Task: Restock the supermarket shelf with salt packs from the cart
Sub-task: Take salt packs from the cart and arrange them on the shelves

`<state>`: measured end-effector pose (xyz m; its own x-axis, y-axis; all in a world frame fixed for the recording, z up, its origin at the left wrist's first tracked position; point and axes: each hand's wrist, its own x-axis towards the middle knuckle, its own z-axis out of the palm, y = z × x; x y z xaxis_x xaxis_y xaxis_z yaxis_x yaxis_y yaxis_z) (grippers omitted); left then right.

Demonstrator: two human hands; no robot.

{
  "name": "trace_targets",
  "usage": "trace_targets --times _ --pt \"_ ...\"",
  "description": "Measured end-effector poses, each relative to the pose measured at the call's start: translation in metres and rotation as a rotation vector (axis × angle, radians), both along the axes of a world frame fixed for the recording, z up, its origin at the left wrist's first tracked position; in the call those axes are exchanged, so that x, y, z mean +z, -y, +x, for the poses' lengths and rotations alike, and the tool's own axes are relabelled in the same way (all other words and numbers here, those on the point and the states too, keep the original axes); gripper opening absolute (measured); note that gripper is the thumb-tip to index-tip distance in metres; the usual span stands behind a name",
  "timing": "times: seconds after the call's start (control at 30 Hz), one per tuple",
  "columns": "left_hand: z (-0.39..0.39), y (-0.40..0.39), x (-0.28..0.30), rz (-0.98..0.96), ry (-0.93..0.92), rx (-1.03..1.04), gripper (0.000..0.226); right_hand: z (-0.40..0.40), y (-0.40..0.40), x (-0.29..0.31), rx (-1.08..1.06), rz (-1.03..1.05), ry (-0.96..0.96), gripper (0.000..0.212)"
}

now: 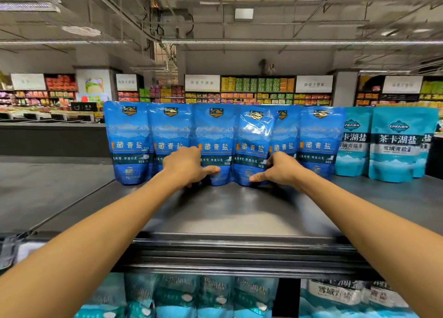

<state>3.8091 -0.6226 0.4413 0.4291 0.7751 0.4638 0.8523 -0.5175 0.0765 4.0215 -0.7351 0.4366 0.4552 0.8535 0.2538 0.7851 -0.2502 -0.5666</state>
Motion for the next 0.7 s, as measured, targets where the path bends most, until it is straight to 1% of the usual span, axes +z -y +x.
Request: trace_targets --times 0.03,0.1,0.17,0.2,0.23,0.3,0.33,0.37,0.43,0.5,0.6,0.67,0.7 --pt "-0.002 0.002 0.001 -0.010 0.012 -0.015 0.075 0.000 0.004 0.000 -0.018 0.017 0.025 0.052" --pt "-0.010 0.008 0.003 -0.066 0.059 -0.070 0.073 -0.001 0.016 -0.002 -0.063 0.107 0.040 0.051" --pt "-0.019 0.019 0.006 -0.120 0.152 -0.146 0.071 0.000 0.034 -0.002 -0.074 0.218 -0.038 0.046" --pt "-0.023 0.026 0.008 -0.110 0.214 -0.179 0.068 0.000 0.045 -0.001 -0.059 0.269 -0.101 0.041" --pt "-0.027 0.036 0.009 -0.083 0.294 -0.203 0.064 0.000 0.057 0.000 -0.031 0.320 -0.173 0.035" --pt "-0.031 0.063 0.008 -0.065 0.506 -0.263 0.050 -0.002 0.087 -0.001 0.067 0.465 -0.310 0.016" --pt "-0.032 0.081 0.005 -0.108 0.618 -0.331 0.045 -0.004 0.105 -0.002 0.124 0.553 -0.360 0.006" --pt "-0.032 0.100 0.001 -0.192 0.713 -0.429 0.042 -0.008 0.124 -0.006 0.182 0.640 -0.394 0.001" --pt "-0.029 0.140 -0.010 -0.396 0.827 -0.652 0.039 -0.018 0.166 -0.019 0.287 0.804 -0.437 0.005" --pt "-0.022 0.176 -0.024 -0.503 0.887 -0.834 0.035 -0.028 0.204 -0.039 0.312 0.901 -0.451 0.008" --pt "-0.001 0.221 -0.057 -0.597 0.961 -1.052 0.031 -0.034 0.251 -0.079 0.220 0.934 -0.448 0.022" --pt "0.017 0.247 -0.090 -0.692 0.992 -1.180 0.029 -0.036 0.282 -0.109 0.106 0.951 -0.459 0.030" --pt "0.027 0.261 -0.111 -0.769 1.000 -1.227 0.028 -0.036 0.298 -0.126 0.031 0.953 -0.466 0.031"
